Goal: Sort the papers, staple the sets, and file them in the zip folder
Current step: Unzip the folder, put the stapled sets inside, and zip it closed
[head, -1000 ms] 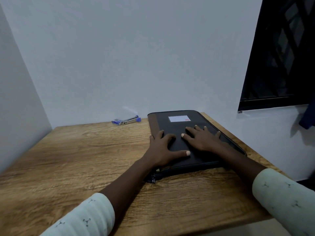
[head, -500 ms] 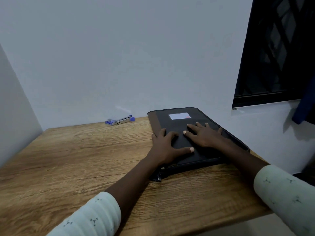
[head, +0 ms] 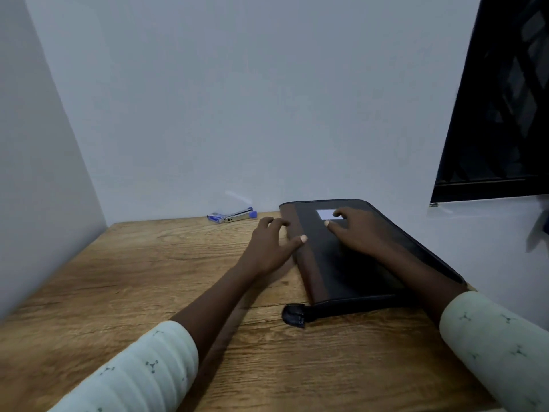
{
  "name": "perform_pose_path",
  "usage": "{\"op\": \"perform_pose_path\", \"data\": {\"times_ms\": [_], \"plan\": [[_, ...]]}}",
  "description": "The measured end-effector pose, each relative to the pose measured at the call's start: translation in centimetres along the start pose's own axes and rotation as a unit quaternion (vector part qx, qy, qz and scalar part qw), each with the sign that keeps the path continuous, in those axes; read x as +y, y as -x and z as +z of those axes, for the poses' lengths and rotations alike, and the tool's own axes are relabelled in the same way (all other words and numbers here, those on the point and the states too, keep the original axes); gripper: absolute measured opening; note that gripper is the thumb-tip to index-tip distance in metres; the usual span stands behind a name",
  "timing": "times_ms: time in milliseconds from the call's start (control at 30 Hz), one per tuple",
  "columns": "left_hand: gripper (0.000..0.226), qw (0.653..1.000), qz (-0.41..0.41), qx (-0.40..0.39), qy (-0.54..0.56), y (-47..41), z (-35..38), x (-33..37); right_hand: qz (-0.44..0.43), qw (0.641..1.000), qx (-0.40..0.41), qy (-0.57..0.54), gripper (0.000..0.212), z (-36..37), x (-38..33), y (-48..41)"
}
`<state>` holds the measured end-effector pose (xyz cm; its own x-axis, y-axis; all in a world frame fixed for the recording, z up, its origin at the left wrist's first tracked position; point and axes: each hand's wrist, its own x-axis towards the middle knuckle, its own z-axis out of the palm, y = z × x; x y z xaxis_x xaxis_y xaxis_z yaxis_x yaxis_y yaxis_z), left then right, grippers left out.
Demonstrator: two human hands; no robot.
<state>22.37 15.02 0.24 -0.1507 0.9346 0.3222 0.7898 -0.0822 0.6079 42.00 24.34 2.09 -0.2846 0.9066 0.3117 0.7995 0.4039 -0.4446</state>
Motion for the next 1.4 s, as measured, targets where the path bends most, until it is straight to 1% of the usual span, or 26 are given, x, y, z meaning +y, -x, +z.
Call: {"op": "perform_pose_path", "data": {"times_ms": [100,167,200,267,400,500,600,667,767,833,1000,1100,1133,1200,1267,1367,1400], "plan": [[0.054,0.999,-0.036,0.019,-0.017,-0.3,-2.4,-2.5,-0.017,0.999,0.003,-0.042,0.024,1.0,-2.4,-0.9],[0.052,0.997,-0.061,0.042,-0.024,-0.7,-4.0,-4.4,-0.026,0.998,-0.027,-0.049,0.009,1.9,-3.8,-1.8],[0.052,0.995,-0.077,0.059,-0.024,-1.1,-4.9,-5.5,-0.036,0.997,-0.042,-0.059,0.006,2.4,-4.7,-2.5],[0.05,0.99,-0.11,0.086,-0.027,-1.9,-6.3,-7.4,-0.041,0.994,-0.059,-0.08,0.007,3.5,-6.2,-3.9],[0.054,0.98,-0.16,0.114,-0.031,-4.0,-8.2,-11.2,-0.057,0.991,-0.083,-0.091,0.006,6.4,-9.3,-6.9],[0.055,0.977,-0.175,0.12,-0.03,-5.4,-8.5,-12.8,-0.049,0.99,-0.096,-0.092,0.02,8.7,-10.8,-8.5],[0.054,0.976,-0.183,0.115,-0.023,-6.6,-8.0,-14.0,-0.061,0.993,-0.096,-0.028,0.035,10.4,-11.5,-9.4],[0.053,0.976,-0.189,0.11,-0.022,-7.4,-7.6,-14.8,-0.07,0.991,-0.117,-0.005,0.05,11.4,-12.0,-10.1],[0.054,0.976,-0.185,0.109,-0.032,-8.6,-7.1,-15.5,-0.063,0.984,-0.146,-0.082,0.069,13.5,-13.1,-11.4],[0.055,0.978,-0.179,0.105,-0.038,-9.3,-6.9,-15.8,-0.057,0.983,-0.143,-0.1,0.072,14.9,-13.9,-12.3],[0.045,0.982,-0.163,0.083,-0.035,-10.7,-6.9,-16.3,-0.085,0.992,-0.089,-0.022,0.058,17.2,-16.4,-12.7],[0.04,0.983,-0.159,0.076,-0.041,-10.8,-6.7,-16.5,-0.106,0.988,-0.114,0.019,0.049,17.9,-17.0,-12.6],[0.039,0.984,-0.158,0.077,-0.041,-10.8,-6.6,-16.5,-0.107,0.986,-0.125,0.02,0.047,17.8,-16.9,-12.6],[0.041,0.983,-0.16,0.076,-0.038,-10.8,-6.7,-16.4,-0.109,0.987,-0.121,0.007,0.043,17.3,-16.6,-12.5],[0.044,0.984,-0.165,0.064,-0.034,-10.7,-6.7,-16.2,-0.101,0.988,-0.113,-0.02,0.031,16.5,-15.7,-12.4],[0.039,0.986,-0.155,0.058,-0.033,-10.7,-6.3,-15.7,-0.092,0.985,-0.142,-0.045,0.009,14.6,-14.3,-12.5],[0.038,0.987,-0.151,0.053,-0.029,-10.8,-6.1,-15.3,-0.091,0.983,-0.153,-0.046,0.008,13.8,-13.8,-12.5]]}}
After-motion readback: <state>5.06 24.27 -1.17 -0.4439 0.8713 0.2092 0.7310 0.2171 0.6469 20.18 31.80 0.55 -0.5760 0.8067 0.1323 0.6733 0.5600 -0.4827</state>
